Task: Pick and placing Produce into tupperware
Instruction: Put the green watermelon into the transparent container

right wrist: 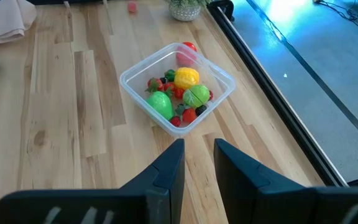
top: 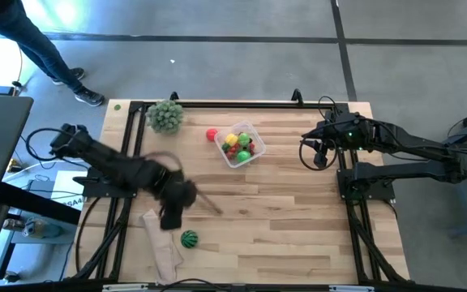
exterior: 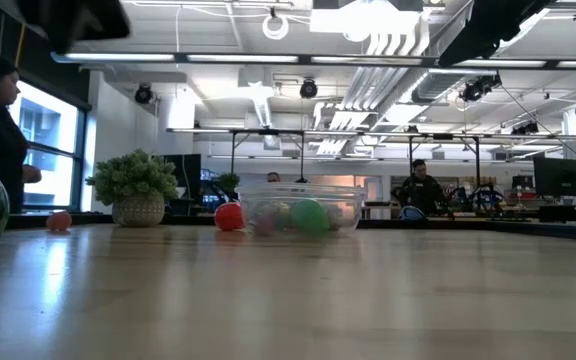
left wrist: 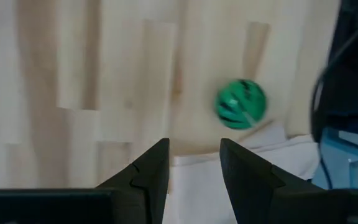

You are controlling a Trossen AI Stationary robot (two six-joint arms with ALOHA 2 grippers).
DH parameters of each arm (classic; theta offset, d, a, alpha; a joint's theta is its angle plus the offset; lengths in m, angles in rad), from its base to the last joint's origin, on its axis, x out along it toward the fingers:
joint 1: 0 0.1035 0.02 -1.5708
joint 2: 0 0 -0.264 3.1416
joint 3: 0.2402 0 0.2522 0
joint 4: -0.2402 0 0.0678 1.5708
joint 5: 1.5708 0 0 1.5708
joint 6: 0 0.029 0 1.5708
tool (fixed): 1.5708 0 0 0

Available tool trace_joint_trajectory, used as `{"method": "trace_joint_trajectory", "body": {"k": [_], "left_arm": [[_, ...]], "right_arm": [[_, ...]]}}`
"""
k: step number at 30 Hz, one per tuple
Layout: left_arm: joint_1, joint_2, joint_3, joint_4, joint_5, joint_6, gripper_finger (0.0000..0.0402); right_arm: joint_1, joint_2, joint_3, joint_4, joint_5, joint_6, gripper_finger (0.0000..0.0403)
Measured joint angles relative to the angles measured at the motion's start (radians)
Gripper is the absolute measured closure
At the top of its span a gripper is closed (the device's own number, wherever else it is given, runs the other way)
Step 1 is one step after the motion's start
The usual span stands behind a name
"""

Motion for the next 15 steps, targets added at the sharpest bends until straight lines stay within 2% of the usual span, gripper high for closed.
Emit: {"method": "trace_joint_trajectory", "body": {"k": [4, 8, 11, 15], "left_arm": [[-0.182, 0.003, 0.0, 0.026, -0.095, -0.164, 0.0269], [-0.317, 0.007, 0.0, 0.072, -0.252, -0.291, 0.0268], [-0.368, 0.017, 0.0, 0.113, -0.31, -0.333, 0.0263], [-0.382, 0.026, 0.0, 0.119, -0.32, -0.332, 0.0251]], "right_arm": [[0.0, 0.0, 0.0, 0.0, 0.0, 0.0, 0.0327], [0.0, 0.0, 0.0, 0.0, 0.0, 0.0, 0.0327], [0.0, 0.0, 0.0, 0.0, 0.0, 0.0, 0.0327], [0.0, 0.0, 0.0, 0.0, 0.0, 0.0, 0.0327]]}}
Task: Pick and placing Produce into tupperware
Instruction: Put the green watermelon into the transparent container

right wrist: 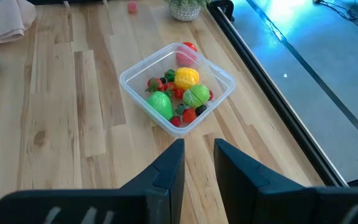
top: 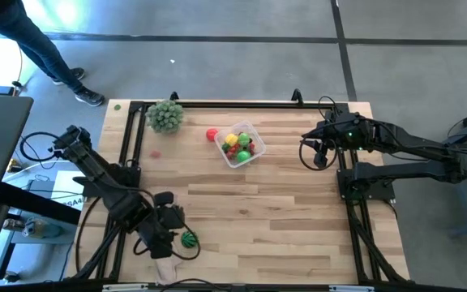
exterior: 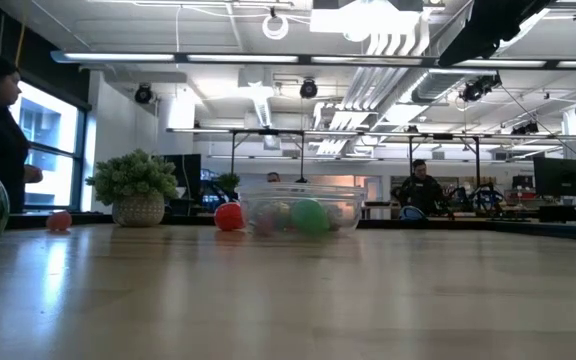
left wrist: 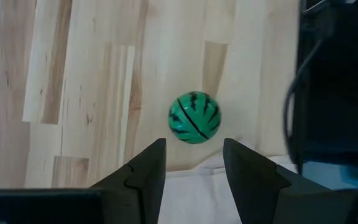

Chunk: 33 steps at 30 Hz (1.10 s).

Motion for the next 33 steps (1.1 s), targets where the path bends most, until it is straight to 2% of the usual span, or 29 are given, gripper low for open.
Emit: {"method": "trace_joint_trajectory", "body": {"k": [12, 23, 33], "left_arm": [[0.001, 0.132, 0.0, 0.005, 0.014, -0.047, 0.0165], [0.001, 0.194, 0.0, 0.059, 0.018, -0.07, 0.0088], [0.001, 0.267, 0.0, 0.128, 0.069, -0.07, 0.0047]], "right_arm": [[0.0, 0.0, 0.0, 0.0, 0.0, 0.0, 0.0327], [0.0, 0.0, 0.0, 0.0, 0.0, 0.0, 0.0327], [0.0, 0.0, 0.0, 0.0, 0.0, 0.0, 0.0327]]}}
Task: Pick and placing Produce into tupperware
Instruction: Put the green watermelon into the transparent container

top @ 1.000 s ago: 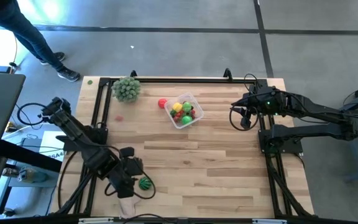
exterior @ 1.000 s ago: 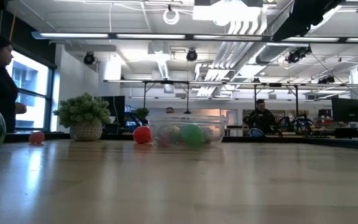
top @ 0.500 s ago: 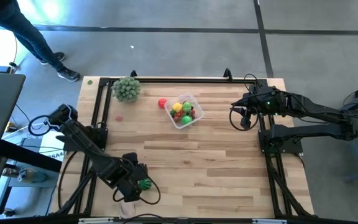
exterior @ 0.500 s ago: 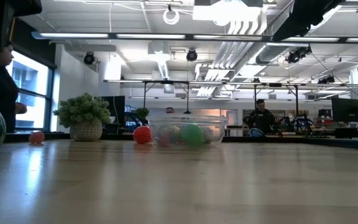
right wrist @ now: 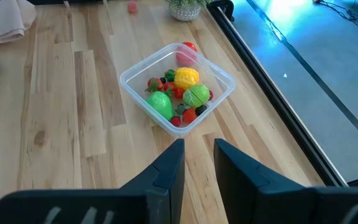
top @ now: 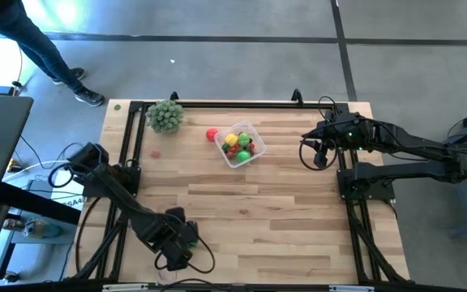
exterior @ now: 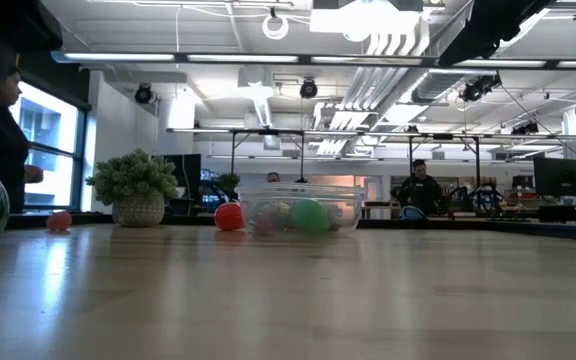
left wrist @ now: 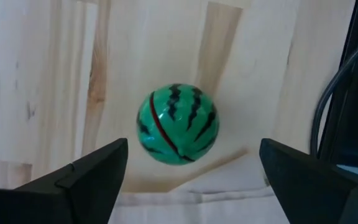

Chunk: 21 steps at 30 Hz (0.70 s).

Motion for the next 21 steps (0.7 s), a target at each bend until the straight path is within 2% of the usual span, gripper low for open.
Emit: {"method": "trace_joint_trajectory", "body": {"k": [10, 16, 21], "left_arm": [[0.0, 0.041, 0.0, 0.022, -0.001, 0.027, 0.0026], [0.001, 0.04, 0.0, 0.028, -0.047, 0.028, 0.0012], [0.013, 0.073, -0.001, 0.021, -0.032, 0.027, 0.0003]], "right_arm": [[0.0, 0.0, 0.0, 0.0, 0.0, 0.0, 0.0327], [0.0, 0.0, 0.0, 0.0, 0.0, 0.0, 0.0327], [0.0, 0.0, 0.0, 0.0, 0.0, 0.0, 0.0327]]}}
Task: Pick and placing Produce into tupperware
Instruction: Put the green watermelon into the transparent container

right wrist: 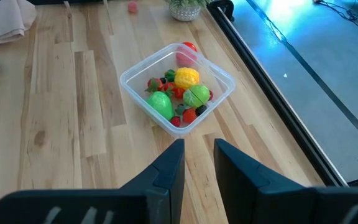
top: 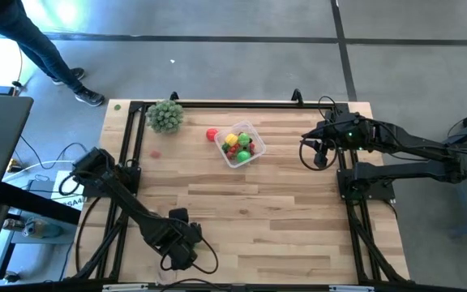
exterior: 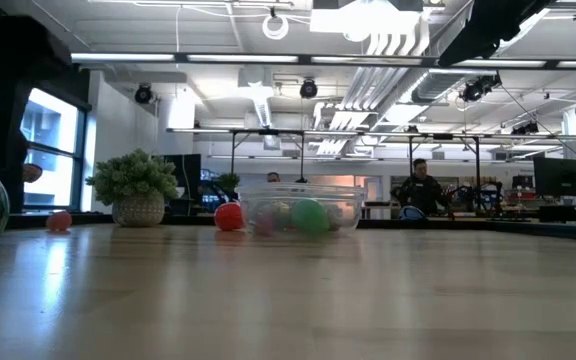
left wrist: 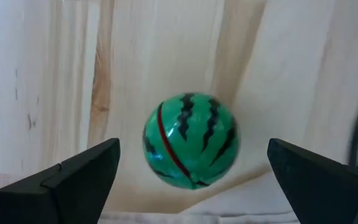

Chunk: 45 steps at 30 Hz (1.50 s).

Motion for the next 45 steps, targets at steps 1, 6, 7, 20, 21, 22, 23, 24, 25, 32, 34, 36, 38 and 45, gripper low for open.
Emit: {"method": "trace_joint_trajectory", "body": {"k": [1, 6, 7, 20, 21, 22, 23, 24, 25, 32, 34, 36, 38, 45], "left_arm": [[0.003, 0.009, 0.0, 0.0, 0.014, 0.0, 0.0003], [0.029, 0.056, 0.0, 0.013, 0.08, 0.035, 0.0005], [0.034, 0.06, 0.0, 0.016, 0.087, 0.035, 0.0006], [0.046, 0.102, 0.001, 0.046, 0.081, 0.077, 0.0004], [0.046, 0.102, 0.0, 0.049, 0.077, 0.078, 0.0004], [0.047, 0.102, 0.0, 0.056, 0.076, 0.078, 0.0004], [0.047, 0.102, 0.001, 0.062, 0.075, 0.078, 0.0004], [0.047, 0.102, 0.001, 0.06, 0.076, 0.079, 0.0004], [0.047, 0.102, -0.001, 0.062, 0.076, 0.079, 0.0004], [0.047, 0.102, -0.035, 0.087, 0.078, 0.079, 0.0004], [0.047, 0.102, -0.037, 0.086, 0.082, 0.079, 0.0004], [0.047, 0.102, -0.036, 0.089, 0.079, 0.079, 0.0004], [0.047, 0.102, -0.037, 0.087, 0.076, 0.079, 0.0004], [0.047, 0.102, -0.037, 0.087, 0.073, 0.079, 0.0005]], "right_arm": [[0.0, 0.0, 0.0, 0.0, 0.0, 0.0, 0.0327], [0.0, 0.0, 0.0, 0.0, 0.0, 0.0, 0.0327], [0.0, 0.0, 0.0, 0.0, 0.0, 0.0, 0.0327], [0.0, 0.0, 0.0, 0.0, 0.0, 0.0, 0.0327], [0.0, 0.0, 0.0, 0.0, 0.0, 0.0, 0.0327], [0.0, 0.0, 0.0, 0.0, 0.0, 0.0, 0.0327], [0.0, 0.0, 0.0, 0.0, 0.0, 0.0, 0.0327], [0.0, 0.0, 0.0, 0.0, 0.0, 0.0, 0.0327], [0.0, 0.0, 0.0, 0.0, 0.0, 0.0, 0.0327], [0.0, 0.0, 0.0, 0.0, 0.0, 0.0, 0.0327], [0.0, 0.0, 0.0, 0.0, 0.0, 0.0, 0.0327], [0.0, 0.0, 0.0, 0.0, 0.0, 0.0, 0.0327], [0.0, 0.0, 0.0, 0.0, 0.0, 0.0, 0.0327], [0.0, 0.0, 0.0, 0.0, 0.0, 0.0, 0.0327]]}}
